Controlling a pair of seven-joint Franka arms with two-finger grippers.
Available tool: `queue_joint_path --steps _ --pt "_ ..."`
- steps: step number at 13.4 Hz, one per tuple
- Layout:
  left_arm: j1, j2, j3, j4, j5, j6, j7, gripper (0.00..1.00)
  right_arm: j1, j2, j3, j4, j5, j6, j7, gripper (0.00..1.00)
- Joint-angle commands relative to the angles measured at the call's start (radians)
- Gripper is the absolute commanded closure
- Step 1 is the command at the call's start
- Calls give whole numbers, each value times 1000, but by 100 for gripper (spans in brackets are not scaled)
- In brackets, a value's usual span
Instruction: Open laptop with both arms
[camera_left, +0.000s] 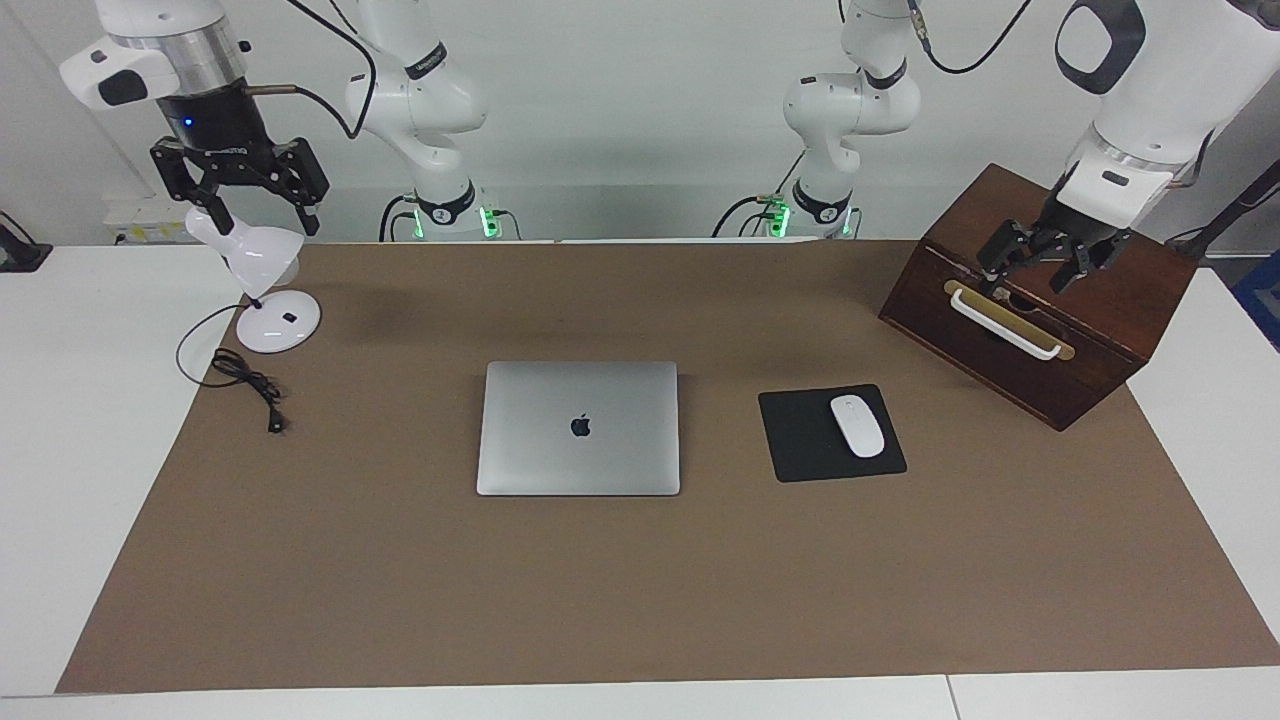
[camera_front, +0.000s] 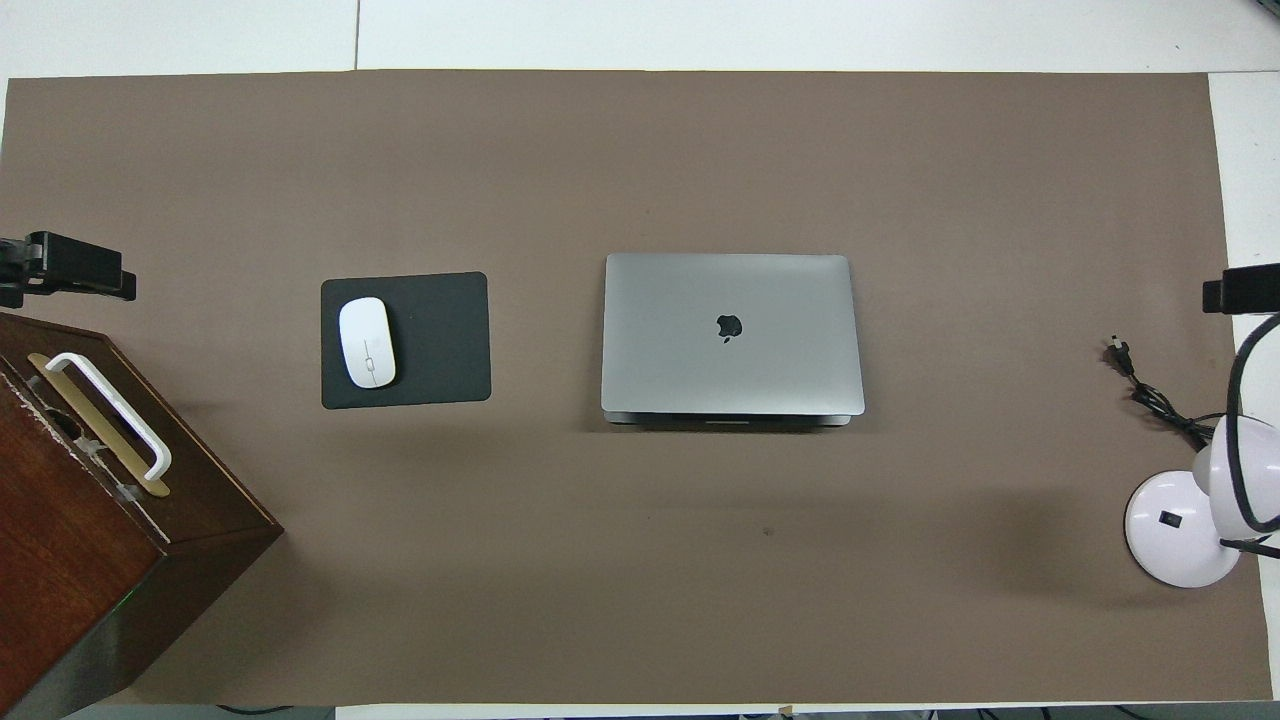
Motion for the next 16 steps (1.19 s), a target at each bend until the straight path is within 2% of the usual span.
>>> queue_joint_path --steps 1,10,15,16 --pt "-12 -35 5 -47 18 6 -11 0 -14 -20 5 -8 24 -25 12 0" --pt "-9 -38 7 -47 19 -2 -9 0 -15 -24 4 -8 24 -45 12 0" --pt "-6 -38 10 -47 19 2 -29 0 0 -21 5 -4 22 -2 7 0" --pt "-6 -38 8 -47 19 5 -66 14 5 -23 11 -5 18 -2 4 0"
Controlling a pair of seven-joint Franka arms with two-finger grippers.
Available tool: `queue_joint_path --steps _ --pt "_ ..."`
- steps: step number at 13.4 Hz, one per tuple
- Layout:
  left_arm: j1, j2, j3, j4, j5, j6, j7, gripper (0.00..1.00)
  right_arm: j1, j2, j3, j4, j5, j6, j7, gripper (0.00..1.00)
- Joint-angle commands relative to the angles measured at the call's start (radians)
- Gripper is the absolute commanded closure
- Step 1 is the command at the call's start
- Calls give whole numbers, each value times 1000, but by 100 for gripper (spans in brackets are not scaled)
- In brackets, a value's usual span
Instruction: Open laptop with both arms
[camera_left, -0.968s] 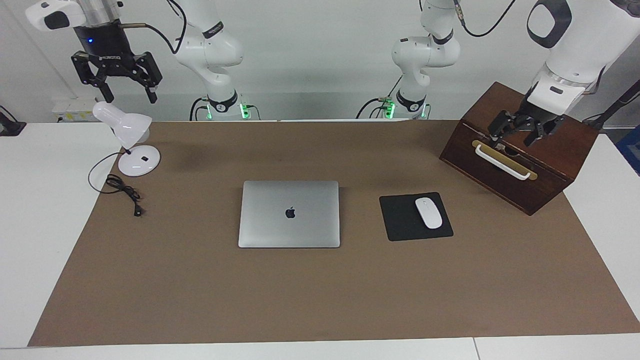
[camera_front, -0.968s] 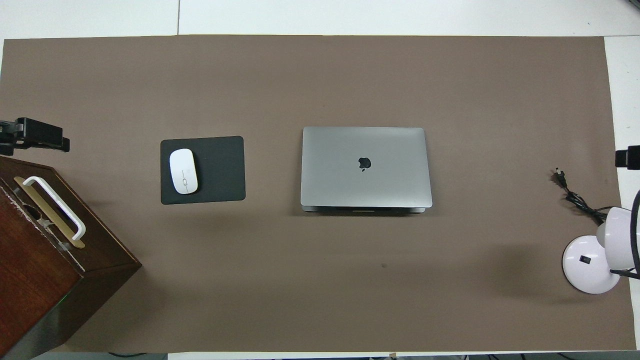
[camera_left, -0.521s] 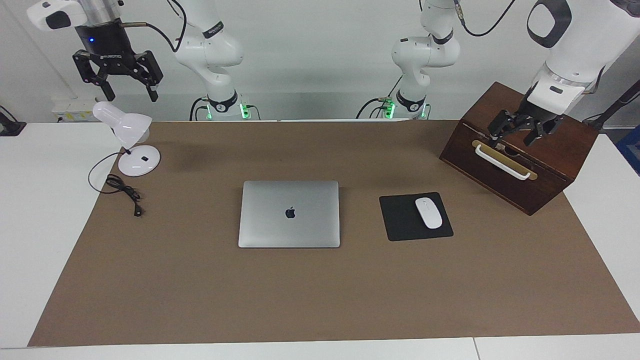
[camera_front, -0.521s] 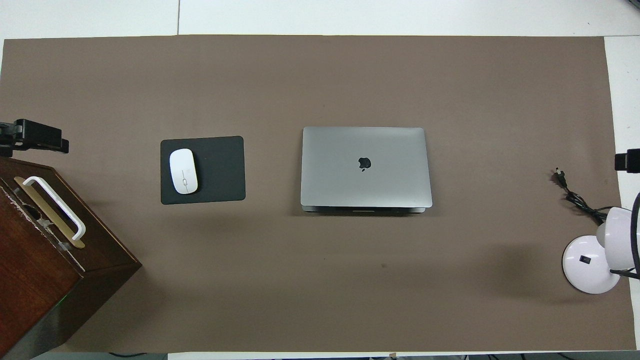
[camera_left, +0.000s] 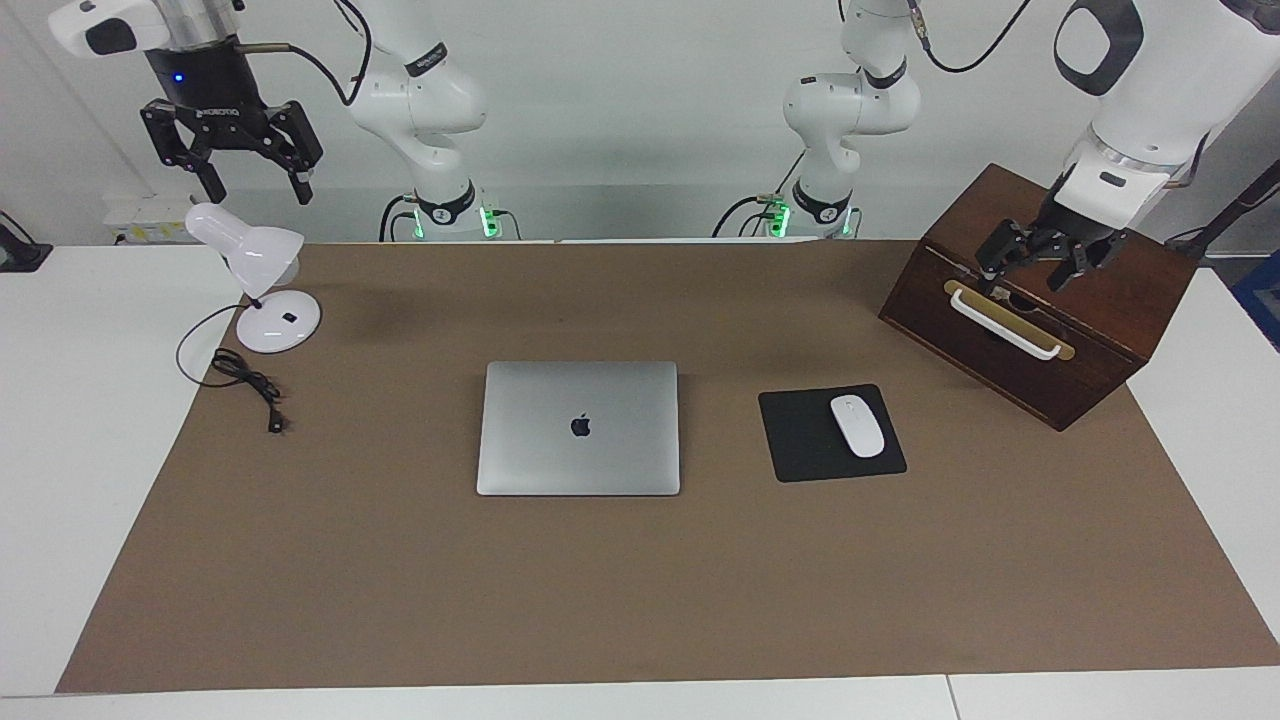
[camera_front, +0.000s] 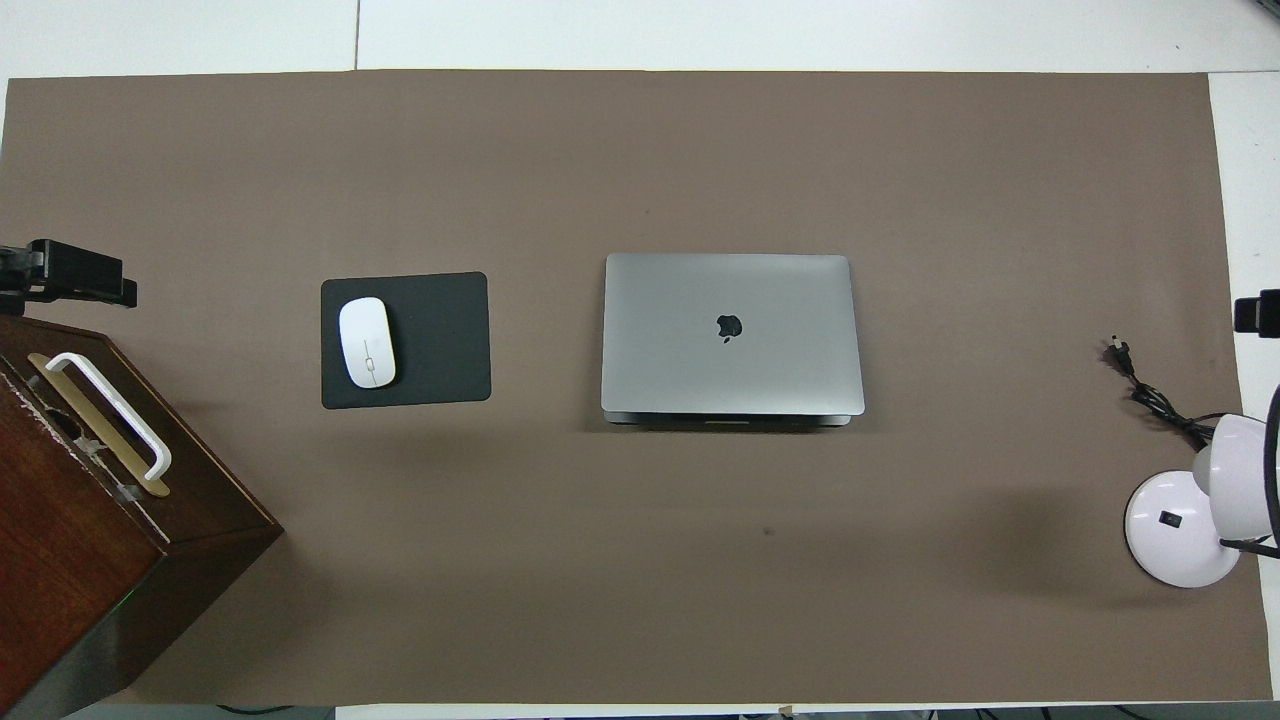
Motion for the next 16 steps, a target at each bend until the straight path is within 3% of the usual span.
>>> queue_joint_path --steps 1,2,3,8,16 --pt "-7 -27 4 -32 19 12 -80 50 1 -8 6 -6 22 7 4 0" --pt "-9 -27 4 -32 19 20 -82 83 1 -8 3 -8 22 8 0 0" --pt "-7 -25 4 -30 19 34 -80 100 -5 -8 -1 -6 24 8 -4 0" --pt "15 -24 7 -27 7 57 -79 100 -6 -8 1 -8 24 5 -39 0" --pt "13 -15 7 -53 -53 280 -70 100 -6 10 7 -48 22 27 -68 0"
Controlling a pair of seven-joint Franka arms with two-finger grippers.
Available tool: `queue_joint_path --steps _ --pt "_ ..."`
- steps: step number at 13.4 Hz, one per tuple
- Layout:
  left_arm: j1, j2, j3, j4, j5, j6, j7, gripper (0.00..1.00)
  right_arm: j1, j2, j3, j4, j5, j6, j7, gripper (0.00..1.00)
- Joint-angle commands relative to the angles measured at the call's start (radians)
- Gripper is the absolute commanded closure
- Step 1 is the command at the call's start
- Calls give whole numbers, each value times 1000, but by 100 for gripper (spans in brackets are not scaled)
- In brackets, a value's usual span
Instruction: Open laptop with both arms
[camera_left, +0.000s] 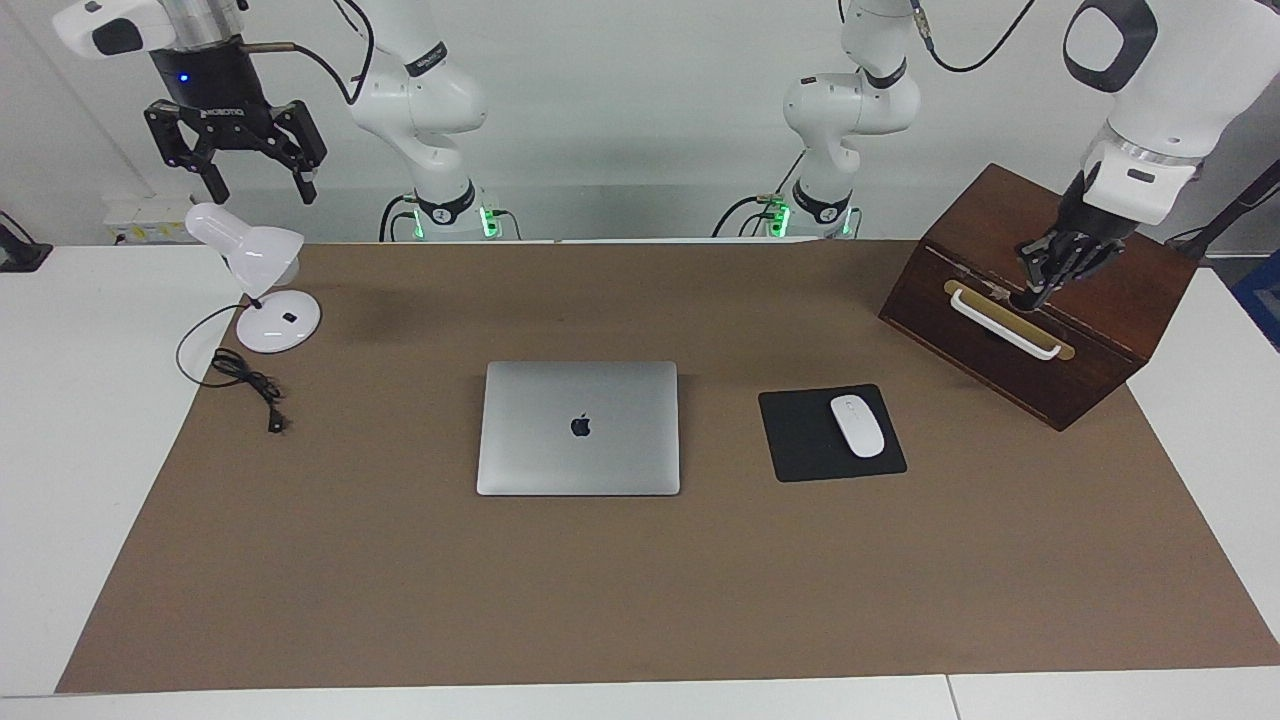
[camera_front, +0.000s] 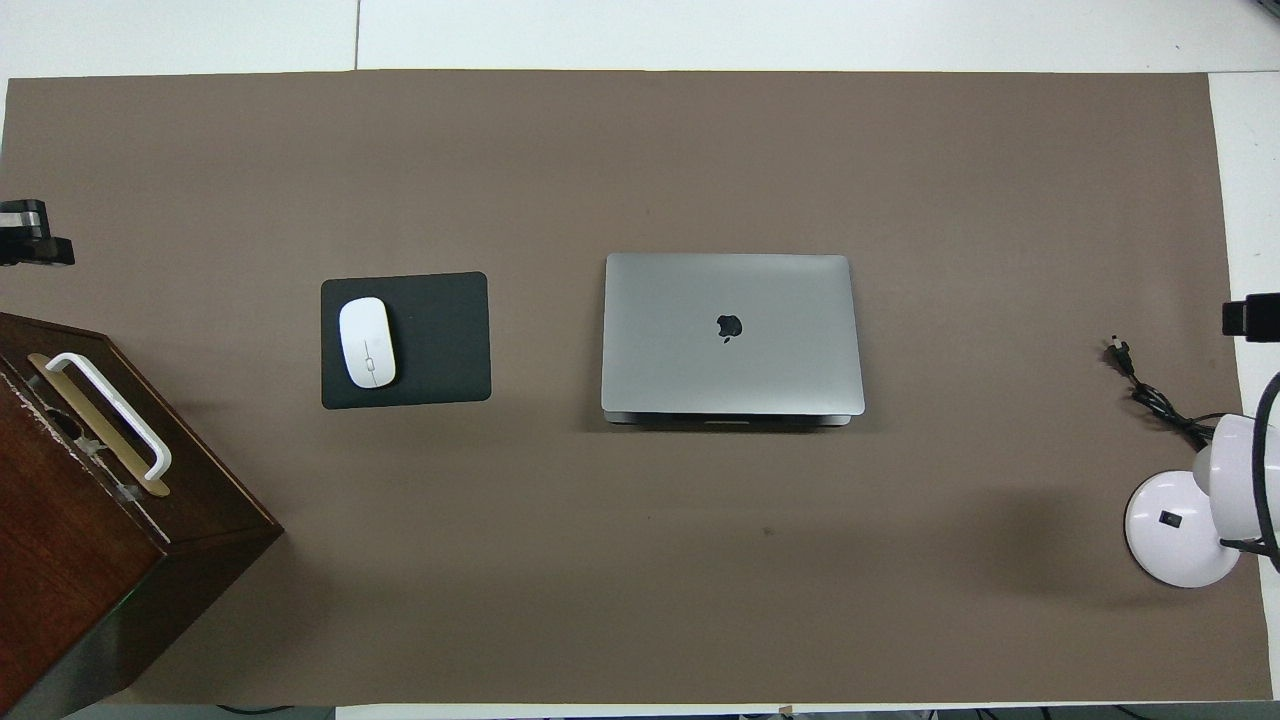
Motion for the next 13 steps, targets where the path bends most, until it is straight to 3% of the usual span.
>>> queue_joint_path --steps 1,6,13 --pt "-6 -14 2 -45 -18 85 -1 100 -9 22 5 -26 22 38 -42 0" --pt "-23 -73 -11 -204 -18 214 49 100 -7 74 6 -24 22 93 -45 0" --pt "-111 -277 -14 -675 -22 605 70 100 9 105 9 -80 39 234 -109 0"
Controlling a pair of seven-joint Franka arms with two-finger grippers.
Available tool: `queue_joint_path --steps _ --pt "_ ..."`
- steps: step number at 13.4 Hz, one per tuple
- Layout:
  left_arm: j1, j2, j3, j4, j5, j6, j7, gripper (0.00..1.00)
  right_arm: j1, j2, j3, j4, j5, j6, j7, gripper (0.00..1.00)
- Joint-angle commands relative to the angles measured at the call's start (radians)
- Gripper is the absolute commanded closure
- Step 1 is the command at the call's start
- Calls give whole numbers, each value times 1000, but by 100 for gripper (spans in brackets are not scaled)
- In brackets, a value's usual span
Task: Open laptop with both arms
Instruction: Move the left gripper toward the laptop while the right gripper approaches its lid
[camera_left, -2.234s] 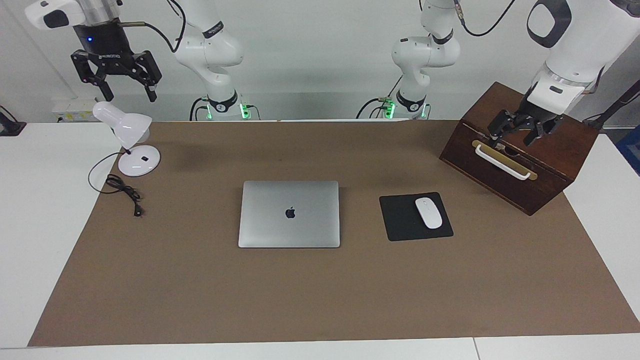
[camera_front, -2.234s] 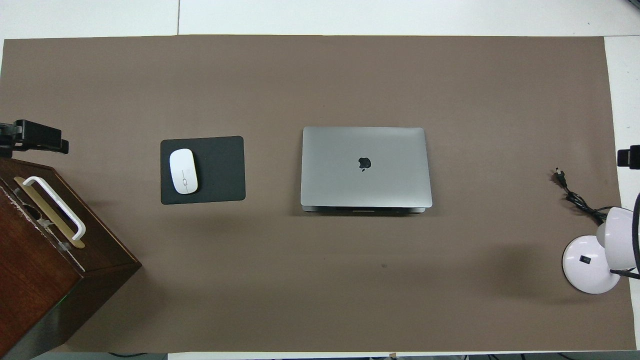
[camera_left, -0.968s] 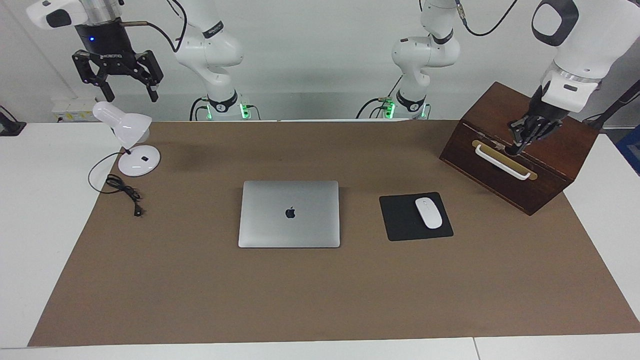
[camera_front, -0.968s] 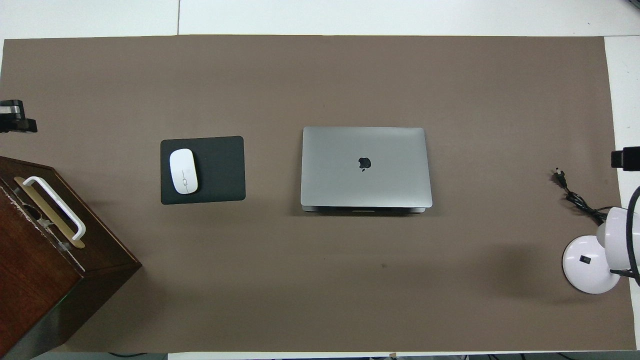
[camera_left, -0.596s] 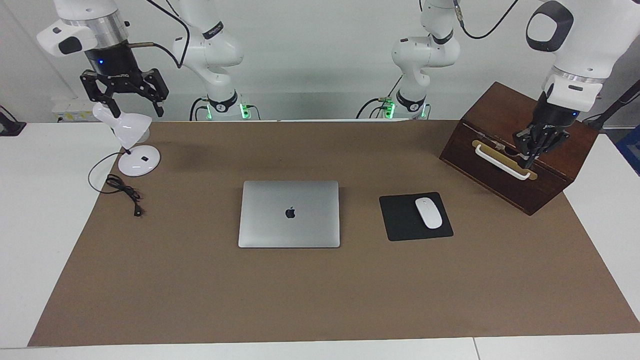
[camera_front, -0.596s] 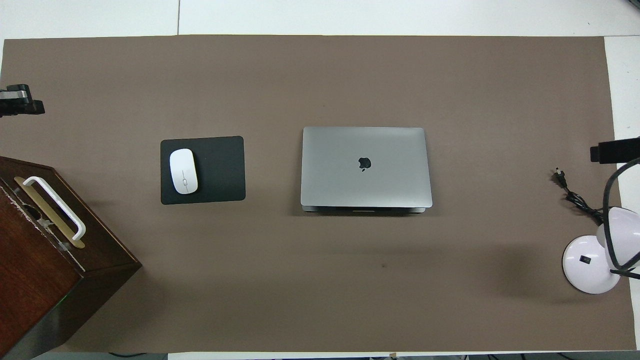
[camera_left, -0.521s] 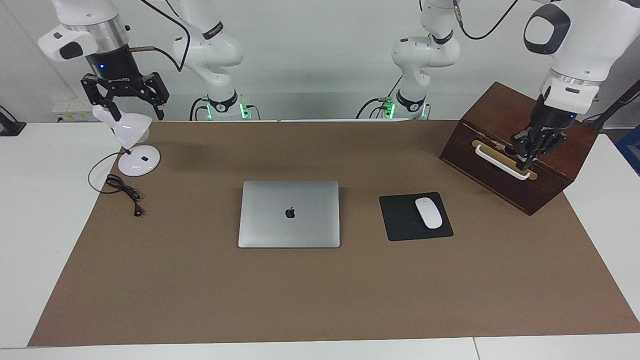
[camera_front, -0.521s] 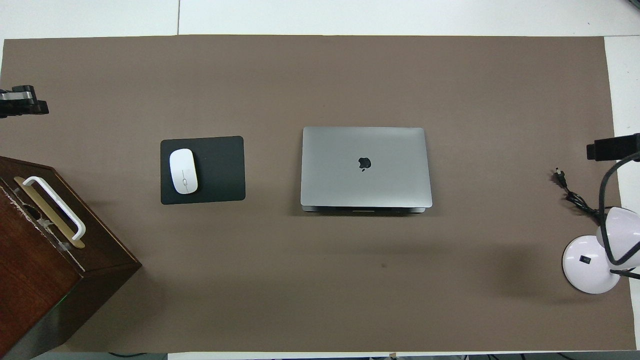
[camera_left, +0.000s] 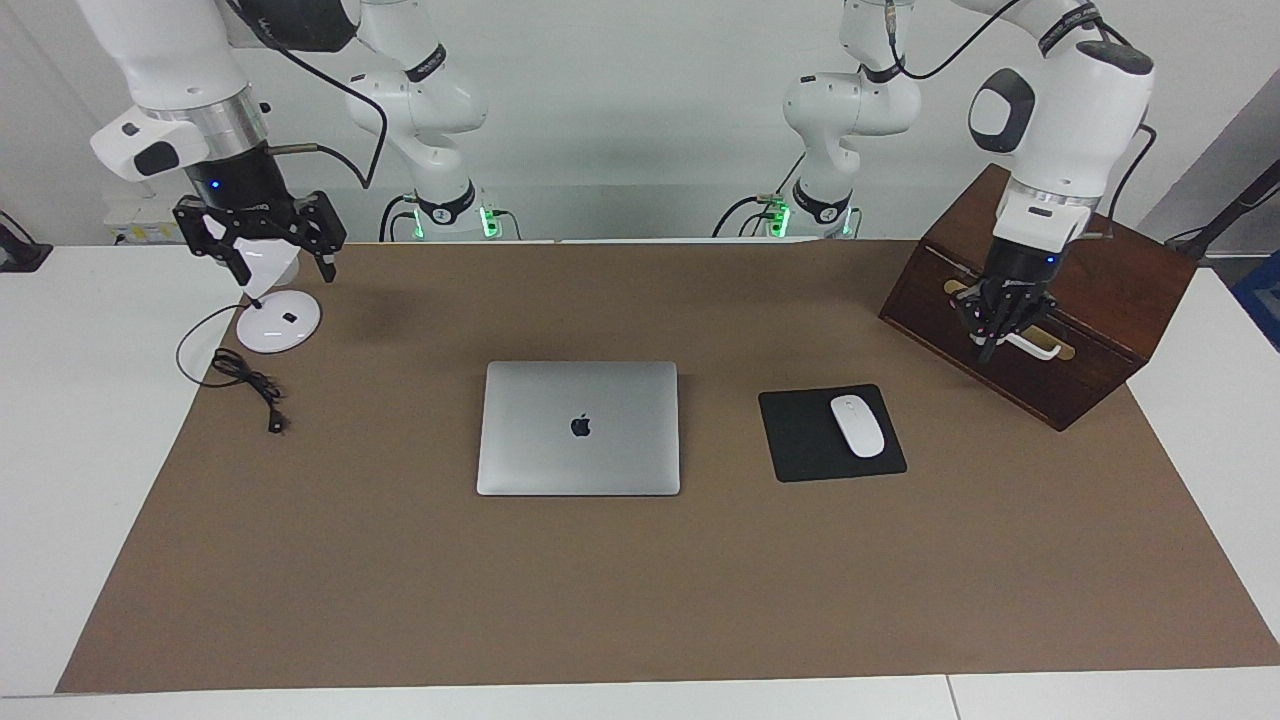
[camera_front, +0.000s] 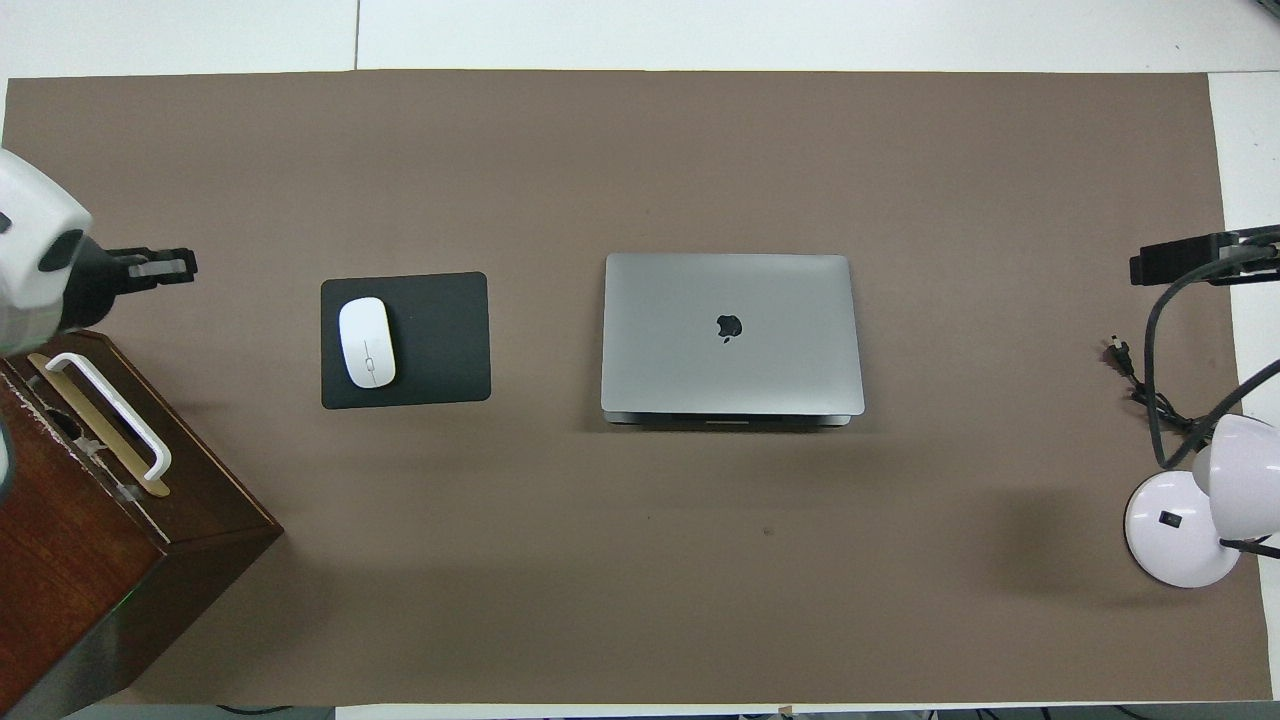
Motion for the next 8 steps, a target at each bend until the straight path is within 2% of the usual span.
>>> queue_joint_path --steps 1,3,5,8 --pt "-57 -144 7 -241 -16 158 22 100 16 -7 0 -52 30 102 -102 0" --pt "-100 -189 7 -362 -16 289 22 100 21 -7 0 -132 67 222 -133 0" --pt "-152 -201 7 -459 -16 424 21 100 50 -5 -12 -217 171 355 -127 0" --pt "-244 -186 9 -547 -16 596 8 100 102 -7 -14 -260 282 409 8 0"
